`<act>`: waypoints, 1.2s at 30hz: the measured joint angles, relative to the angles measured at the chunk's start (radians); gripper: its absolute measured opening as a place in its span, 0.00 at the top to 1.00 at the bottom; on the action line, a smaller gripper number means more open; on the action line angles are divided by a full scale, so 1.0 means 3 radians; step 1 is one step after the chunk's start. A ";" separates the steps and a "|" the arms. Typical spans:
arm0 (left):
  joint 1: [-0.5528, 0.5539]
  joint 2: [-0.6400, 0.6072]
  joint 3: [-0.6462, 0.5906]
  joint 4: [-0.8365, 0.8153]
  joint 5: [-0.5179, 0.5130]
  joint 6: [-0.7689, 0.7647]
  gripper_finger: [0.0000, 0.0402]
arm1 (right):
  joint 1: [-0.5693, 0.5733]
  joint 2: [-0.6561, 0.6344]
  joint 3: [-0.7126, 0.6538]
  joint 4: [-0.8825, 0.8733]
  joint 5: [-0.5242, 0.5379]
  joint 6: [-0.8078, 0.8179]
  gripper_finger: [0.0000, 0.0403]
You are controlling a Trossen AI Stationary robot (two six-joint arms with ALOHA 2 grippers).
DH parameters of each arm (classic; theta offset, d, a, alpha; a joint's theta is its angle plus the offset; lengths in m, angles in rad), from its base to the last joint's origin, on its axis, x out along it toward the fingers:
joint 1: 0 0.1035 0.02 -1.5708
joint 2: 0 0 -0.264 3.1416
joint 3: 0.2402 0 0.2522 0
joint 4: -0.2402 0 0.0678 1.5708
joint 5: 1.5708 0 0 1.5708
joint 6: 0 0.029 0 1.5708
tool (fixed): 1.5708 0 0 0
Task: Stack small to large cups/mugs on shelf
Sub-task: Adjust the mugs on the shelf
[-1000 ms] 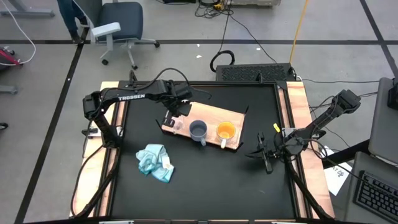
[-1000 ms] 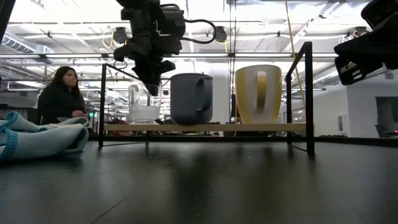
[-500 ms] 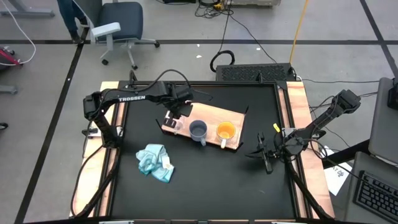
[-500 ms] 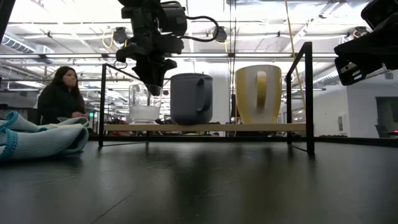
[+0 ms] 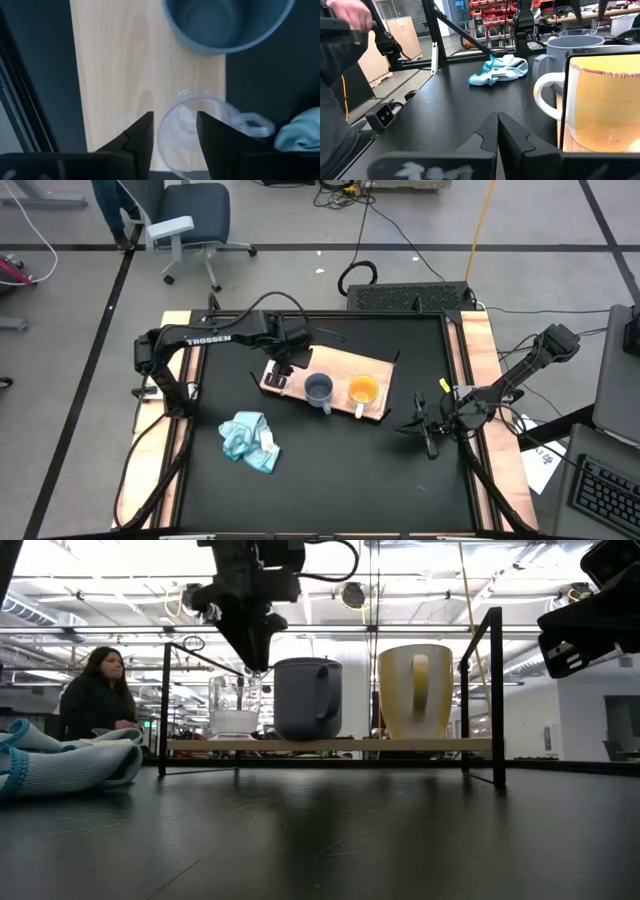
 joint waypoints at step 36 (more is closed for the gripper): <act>-0.0395 -0.0002 0.0209 0.0889 -0.0195 -0.1873 0.99 | 0.0000 0.0000 0.0001 0.0011 0.0000 0.0010 1.00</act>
